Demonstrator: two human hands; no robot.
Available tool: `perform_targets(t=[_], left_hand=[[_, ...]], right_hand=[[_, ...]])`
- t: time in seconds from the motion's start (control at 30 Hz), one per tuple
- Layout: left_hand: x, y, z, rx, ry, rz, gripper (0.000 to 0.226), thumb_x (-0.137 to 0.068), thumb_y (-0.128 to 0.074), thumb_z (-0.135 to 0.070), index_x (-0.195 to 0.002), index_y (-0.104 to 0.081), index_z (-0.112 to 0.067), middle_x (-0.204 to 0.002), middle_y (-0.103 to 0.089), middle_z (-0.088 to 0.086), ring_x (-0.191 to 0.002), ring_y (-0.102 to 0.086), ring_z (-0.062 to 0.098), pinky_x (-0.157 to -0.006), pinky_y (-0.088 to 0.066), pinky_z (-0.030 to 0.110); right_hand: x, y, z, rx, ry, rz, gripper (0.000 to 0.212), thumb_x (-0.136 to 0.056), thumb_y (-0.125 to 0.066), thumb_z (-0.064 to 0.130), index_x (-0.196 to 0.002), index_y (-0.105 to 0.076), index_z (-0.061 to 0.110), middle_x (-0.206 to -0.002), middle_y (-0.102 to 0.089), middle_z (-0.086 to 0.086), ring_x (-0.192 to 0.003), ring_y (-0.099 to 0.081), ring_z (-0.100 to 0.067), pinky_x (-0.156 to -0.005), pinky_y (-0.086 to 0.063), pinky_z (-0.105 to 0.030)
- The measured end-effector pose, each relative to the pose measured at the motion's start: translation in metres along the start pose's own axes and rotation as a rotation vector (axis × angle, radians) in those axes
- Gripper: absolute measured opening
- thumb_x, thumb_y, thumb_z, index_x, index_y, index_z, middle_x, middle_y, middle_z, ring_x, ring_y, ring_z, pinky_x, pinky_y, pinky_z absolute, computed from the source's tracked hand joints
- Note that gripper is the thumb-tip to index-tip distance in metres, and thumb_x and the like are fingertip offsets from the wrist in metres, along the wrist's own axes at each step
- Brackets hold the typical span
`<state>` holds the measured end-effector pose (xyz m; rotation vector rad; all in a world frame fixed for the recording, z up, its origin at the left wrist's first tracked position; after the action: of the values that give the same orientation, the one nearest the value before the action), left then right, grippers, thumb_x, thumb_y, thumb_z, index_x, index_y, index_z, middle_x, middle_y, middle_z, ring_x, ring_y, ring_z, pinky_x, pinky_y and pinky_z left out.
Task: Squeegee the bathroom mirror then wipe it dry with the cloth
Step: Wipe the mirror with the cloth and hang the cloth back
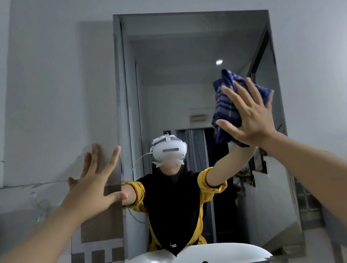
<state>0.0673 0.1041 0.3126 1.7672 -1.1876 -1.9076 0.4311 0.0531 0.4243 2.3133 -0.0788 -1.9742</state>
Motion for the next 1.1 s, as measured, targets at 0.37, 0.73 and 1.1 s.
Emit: perform_targets(t=[0.37, 0.73, 1.1], left_hand=[[0.006, -0.002, -0.002, -0.042, 0.01, -0.047, 0.104, -0.076, -0.056, -0.058, -0.131, 0.031, -0.052, -0.149, 0.034, 0.006, -0.139, 0.02, 0.026, -0.105, -0.015, 0.068], [0.048, -0.038, -0.003, 0.01, -0.075, -0.063, 0.094, -0.068, -0.037, -0.072, -0.14, 0.019, -0.046, -0.149, 0.037, 0.007, -0.137, 0.019, 0.031, -0.107, -0.022, 0.056], [0.052, -0.057, 0.011, -0.061, -0.103, -0.064, 0.111, -0.064, -0.054, -0.074, -0.139, 0.022, -0.045, -0.146, 0.042, 0.002, -0.136, 0.033, 0.026, -0.109, -0.015, 0.058]], right_hand=[[0.056, -0.003, -0.02, -0.12, -0.515, -0.073, 0.077, -0.082, -0.035, 0.072, -0.148, -0.011, 0.04, -0.161, -0.015, 0.003, -0.149, 0.0, -0.022, -0.11, 0.002, -0.071], [0.038, -0.025, 0.122, -0.186, -0.345, 0.012, 0.08, -0.083, -0.042, 0.069, -0.15, -0.013, 0.037, -0.161, -0.015, 0.003, -0.148, 0.004, -0.026, -0.104, 0.007, -0.073], [0.011, -0.046, 0.244, -0.149, 0.128, 0.047, 0.079, -0.079, -0.044, 0.069, -0.148, -0.025, 0.035, -0.156, -0.028, 0.002, -0.148, -0.008, -0.03, -0.104, 0.0, -0.075]])
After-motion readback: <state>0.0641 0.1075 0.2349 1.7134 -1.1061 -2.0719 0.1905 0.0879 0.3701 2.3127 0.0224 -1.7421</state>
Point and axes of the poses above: each hand's wrist, its own x-axis away from the middle knuckle, its own y-axis out of the back of the hand, z = x × y, the point moved 5 cm from there along -x, towards the middle knuckle
